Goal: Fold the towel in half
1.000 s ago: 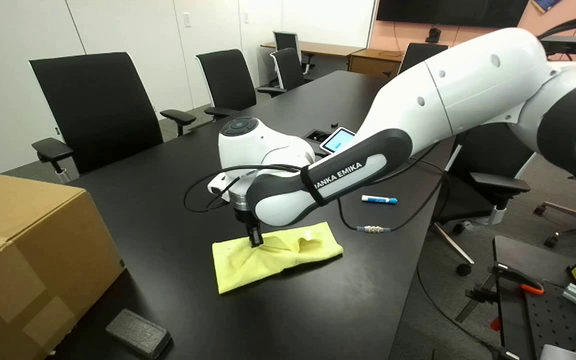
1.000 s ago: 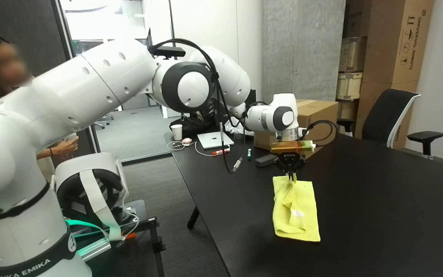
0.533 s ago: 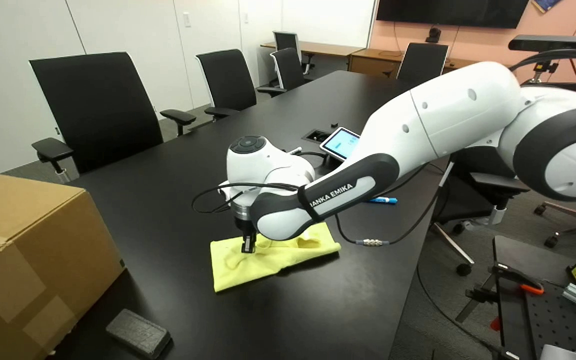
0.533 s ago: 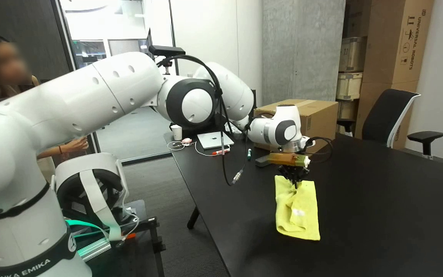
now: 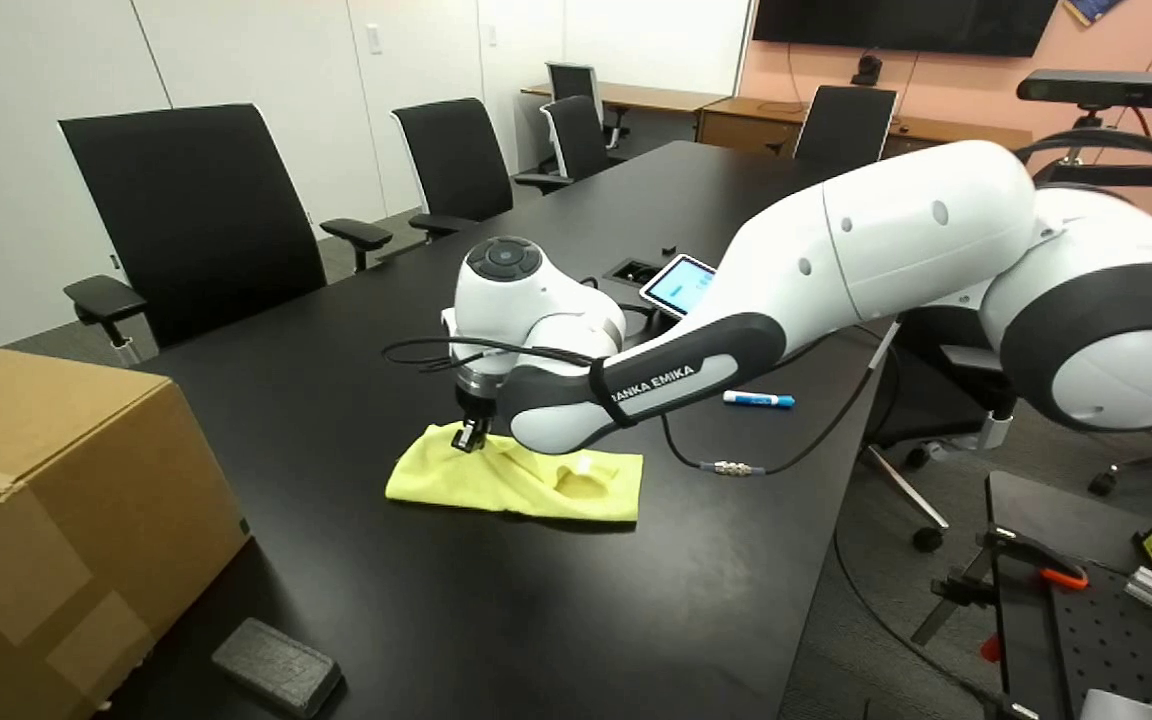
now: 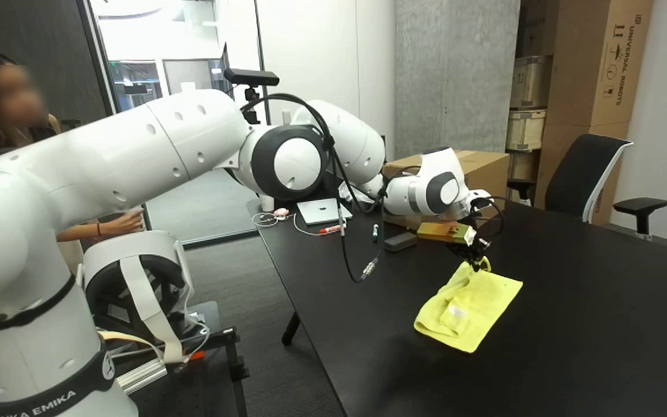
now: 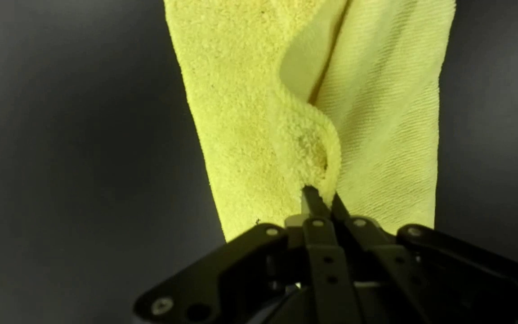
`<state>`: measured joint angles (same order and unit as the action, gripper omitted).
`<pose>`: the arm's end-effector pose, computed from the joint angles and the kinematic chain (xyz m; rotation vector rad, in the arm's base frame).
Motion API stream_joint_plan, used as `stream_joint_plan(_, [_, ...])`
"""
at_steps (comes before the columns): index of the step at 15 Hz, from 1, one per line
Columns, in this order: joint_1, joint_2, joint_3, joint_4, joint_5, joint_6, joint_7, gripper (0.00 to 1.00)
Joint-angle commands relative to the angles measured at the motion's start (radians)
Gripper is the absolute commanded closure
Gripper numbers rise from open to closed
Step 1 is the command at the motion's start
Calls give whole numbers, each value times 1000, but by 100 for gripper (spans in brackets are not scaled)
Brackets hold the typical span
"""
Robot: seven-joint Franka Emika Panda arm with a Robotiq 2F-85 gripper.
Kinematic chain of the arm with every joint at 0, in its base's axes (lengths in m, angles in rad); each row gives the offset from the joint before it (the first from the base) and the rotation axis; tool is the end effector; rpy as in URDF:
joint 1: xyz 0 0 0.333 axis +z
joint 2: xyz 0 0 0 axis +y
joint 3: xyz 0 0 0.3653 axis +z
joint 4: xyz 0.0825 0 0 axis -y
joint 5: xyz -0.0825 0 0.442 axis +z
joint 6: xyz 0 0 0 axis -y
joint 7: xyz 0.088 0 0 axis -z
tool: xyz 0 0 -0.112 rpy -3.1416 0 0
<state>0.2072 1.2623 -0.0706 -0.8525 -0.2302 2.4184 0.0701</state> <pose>0.8989 0.1530 0.1280 2.8718 0.3988 0.4793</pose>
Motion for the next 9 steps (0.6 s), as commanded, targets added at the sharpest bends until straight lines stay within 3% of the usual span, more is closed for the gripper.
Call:
stream_joint_plan(1, [3,83,-87,147,-5,-25,115,97])
stream_joint_plan(5, [-33,133,-159,209,-6,-117,218,97])
stream_joint_plan(9, [-81,153,-189,236,-4,-187,282,96])
